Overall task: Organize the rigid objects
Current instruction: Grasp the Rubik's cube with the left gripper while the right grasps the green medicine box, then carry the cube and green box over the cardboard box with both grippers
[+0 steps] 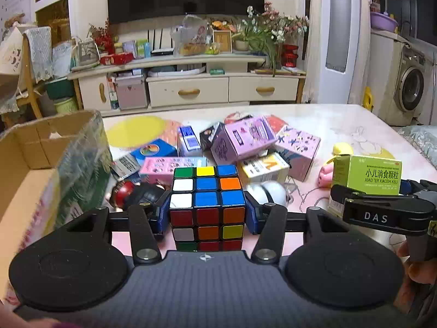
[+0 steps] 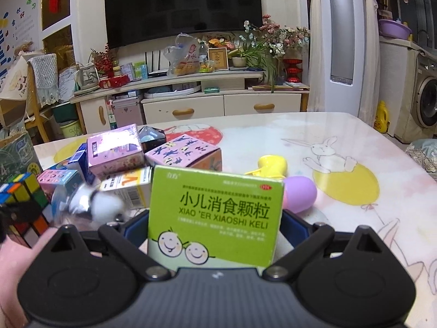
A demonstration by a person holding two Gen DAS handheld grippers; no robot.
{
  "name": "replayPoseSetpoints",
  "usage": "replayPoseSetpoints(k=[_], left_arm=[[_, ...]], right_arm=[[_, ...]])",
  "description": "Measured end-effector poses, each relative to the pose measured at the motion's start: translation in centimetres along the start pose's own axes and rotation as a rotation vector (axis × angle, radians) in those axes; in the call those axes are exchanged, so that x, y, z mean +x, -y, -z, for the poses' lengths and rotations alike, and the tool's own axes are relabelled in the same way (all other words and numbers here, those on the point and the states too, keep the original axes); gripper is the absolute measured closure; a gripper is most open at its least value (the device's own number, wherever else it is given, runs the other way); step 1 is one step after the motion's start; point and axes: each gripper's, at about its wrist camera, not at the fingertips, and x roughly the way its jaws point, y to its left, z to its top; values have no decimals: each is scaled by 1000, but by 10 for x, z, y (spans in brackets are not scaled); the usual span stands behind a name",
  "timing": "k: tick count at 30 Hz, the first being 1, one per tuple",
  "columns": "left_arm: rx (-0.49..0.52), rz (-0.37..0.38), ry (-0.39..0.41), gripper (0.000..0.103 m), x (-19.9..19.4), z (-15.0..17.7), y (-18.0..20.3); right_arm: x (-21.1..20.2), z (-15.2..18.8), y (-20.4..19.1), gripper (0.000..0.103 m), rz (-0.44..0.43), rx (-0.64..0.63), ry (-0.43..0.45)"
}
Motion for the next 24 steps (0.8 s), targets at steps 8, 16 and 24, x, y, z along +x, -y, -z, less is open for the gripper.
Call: replayPoseSetpoints(k=[8, 16, 24], left_arm=[[-24, 25, 44, 39, -21, -7, -13], [-85, 6, 96, 39, -45, -24, -47], [-187, -111, 101, 39, -55, -26, -107]], right_arm=[[-27, -10, -8, 7, -27, -23, 25], [-60, -27, -52, 7, -143, -96, 65], [-88, -47, -126, 6, -342, -182, 133]])
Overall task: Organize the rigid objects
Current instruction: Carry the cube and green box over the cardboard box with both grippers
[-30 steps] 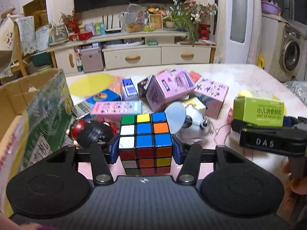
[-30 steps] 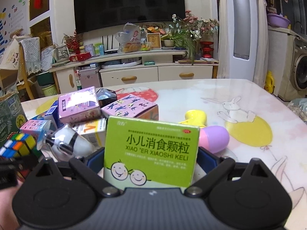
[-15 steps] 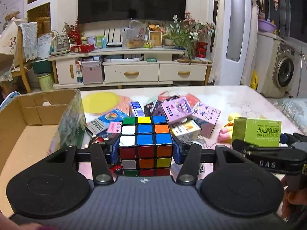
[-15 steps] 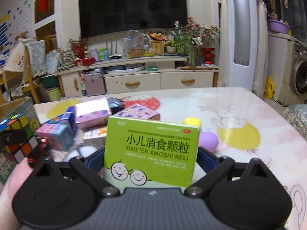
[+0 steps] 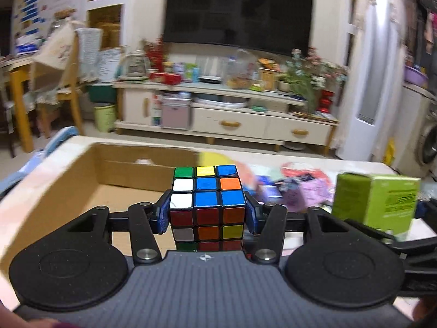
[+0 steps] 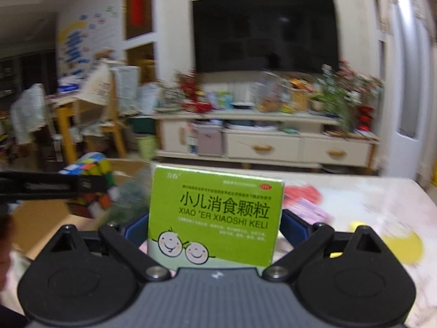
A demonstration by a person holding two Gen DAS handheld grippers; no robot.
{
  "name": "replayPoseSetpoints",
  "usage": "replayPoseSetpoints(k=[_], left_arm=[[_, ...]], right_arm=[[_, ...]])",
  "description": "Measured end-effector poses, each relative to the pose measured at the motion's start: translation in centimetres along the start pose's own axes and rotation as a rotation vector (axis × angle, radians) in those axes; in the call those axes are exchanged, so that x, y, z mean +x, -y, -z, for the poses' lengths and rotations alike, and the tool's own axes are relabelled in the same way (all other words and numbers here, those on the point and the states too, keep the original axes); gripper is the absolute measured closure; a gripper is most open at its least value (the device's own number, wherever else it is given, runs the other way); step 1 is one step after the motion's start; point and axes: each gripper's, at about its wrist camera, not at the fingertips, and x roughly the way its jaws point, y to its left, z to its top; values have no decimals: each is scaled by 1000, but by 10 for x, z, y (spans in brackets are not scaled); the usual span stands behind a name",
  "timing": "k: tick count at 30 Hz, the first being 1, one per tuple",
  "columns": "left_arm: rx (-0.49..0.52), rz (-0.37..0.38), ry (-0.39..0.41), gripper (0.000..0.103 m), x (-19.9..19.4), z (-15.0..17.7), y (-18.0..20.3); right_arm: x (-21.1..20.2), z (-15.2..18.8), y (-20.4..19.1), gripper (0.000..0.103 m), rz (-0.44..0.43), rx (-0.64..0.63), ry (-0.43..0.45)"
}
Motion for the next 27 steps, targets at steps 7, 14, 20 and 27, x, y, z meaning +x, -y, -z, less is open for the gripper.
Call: replayPoseSetpoints(k=[7, 14, 20, 27], left_arm=[[-102, -134, -32, 39, 7, 1, -51], [-212, -210, -78, 39, 12, -2, -96], [-260, -245, -95, 39, 14, -7, -99], [-269, -293, -139, 43, 22, -11, -99]], right_arm=[[25, -19, -63, 6, -189, -77, 13], [55, -12, -108, 6, -322, -153, -9], [65, -3, -133, 6, -387, -199, -34], [68, 4, -148, 6, -403, -212, -73]])
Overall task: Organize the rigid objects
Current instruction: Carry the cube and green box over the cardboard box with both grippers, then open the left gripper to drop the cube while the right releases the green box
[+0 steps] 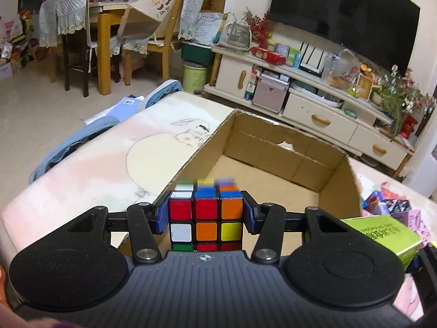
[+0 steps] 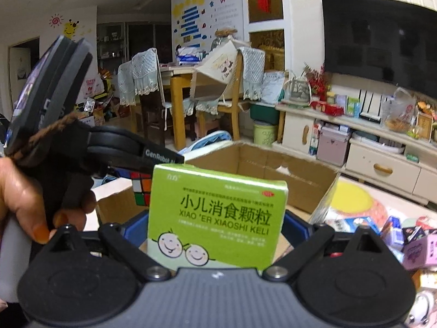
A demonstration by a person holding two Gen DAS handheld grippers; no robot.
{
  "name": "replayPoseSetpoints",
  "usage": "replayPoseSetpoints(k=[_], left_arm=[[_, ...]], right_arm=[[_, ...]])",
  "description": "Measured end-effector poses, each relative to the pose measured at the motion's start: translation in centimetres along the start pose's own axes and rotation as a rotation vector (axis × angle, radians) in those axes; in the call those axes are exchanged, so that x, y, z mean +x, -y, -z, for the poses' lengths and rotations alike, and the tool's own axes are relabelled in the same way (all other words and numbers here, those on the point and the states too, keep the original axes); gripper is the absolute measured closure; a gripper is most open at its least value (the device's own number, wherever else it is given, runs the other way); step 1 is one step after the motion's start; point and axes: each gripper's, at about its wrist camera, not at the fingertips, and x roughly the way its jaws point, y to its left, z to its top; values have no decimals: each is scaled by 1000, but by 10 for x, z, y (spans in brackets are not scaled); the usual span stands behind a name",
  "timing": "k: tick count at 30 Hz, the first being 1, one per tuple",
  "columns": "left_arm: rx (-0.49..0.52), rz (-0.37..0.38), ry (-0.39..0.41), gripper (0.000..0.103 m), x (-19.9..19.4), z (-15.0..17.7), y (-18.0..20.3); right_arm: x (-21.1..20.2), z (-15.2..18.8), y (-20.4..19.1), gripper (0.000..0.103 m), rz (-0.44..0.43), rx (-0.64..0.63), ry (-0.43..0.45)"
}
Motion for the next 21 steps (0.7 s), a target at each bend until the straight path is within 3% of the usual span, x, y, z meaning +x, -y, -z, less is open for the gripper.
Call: replayPoseSetpoints(k=[5, 7, 13, 21], left_arm=[[1, -34, 2, 37, -6, 3, 3], [7, -58, 21, 25, -9, 3, 4], [-19, -58, 54, 7, -15, 1, -2], [-18, -55, 109, 0, -18, -3, -7]], right_arm=[[2, 1, -4, 4, 17, -27, -9], [-1, 2, -7, 2, 22, -27, -5], [-10, 5, -7, 1, 28, -22, 10], [-16, 11, -5, 1, -3, 12, 8]])
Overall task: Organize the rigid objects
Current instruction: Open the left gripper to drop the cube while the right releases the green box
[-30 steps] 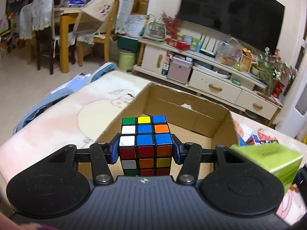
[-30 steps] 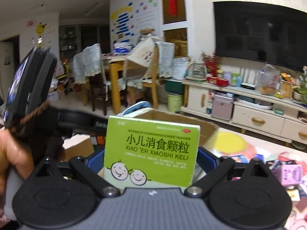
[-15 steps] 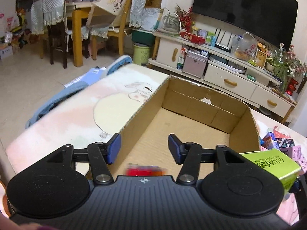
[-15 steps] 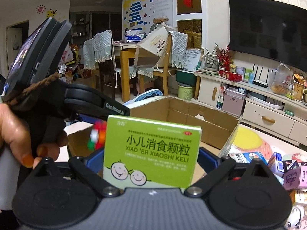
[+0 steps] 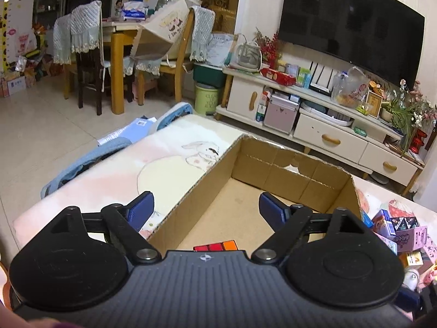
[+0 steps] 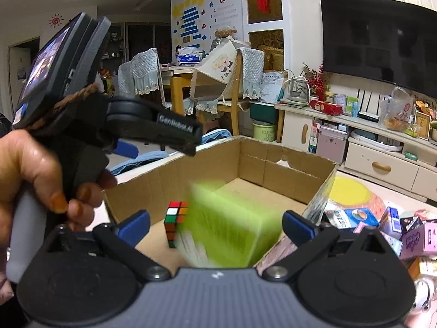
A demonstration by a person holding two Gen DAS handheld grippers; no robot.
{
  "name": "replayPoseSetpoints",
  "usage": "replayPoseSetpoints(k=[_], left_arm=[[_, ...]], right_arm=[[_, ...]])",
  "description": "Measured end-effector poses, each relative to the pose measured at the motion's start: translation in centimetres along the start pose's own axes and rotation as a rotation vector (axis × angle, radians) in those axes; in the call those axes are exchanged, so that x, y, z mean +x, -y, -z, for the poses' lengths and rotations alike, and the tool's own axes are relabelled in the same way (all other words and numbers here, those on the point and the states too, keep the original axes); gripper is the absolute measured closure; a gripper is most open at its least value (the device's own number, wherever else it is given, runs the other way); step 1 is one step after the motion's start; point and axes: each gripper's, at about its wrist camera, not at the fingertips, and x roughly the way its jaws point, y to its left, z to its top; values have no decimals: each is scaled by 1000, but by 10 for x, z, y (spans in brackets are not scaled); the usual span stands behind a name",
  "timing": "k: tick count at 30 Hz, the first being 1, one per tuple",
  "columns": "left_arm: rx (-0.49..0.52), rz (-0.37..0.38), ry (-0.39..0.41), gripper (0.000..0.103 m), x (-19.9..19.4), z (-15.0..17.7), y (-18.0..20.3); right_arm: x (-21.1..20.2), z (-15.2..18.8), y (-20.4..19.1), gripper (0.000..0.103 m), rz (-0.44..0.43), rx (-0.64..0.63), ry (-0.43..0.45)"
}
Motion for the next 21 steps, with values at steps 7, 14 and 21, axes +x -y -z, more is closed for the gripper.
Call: replayPoseSetpoints(k=[7, 14, 21], left_arm=[[18, 50, 4, 0, 1, 0, 4], [35, 116, 55, 0, -5, 3, 8], [106, 142, 64, 0, -3, 6, 11]], right_arm=[[-12, 5, 2, 1, 6, 24, 19], [-33, 14, 16, 1, 86, 75, 65], [-50, 26, 43, 1, 197, 154, 86]])
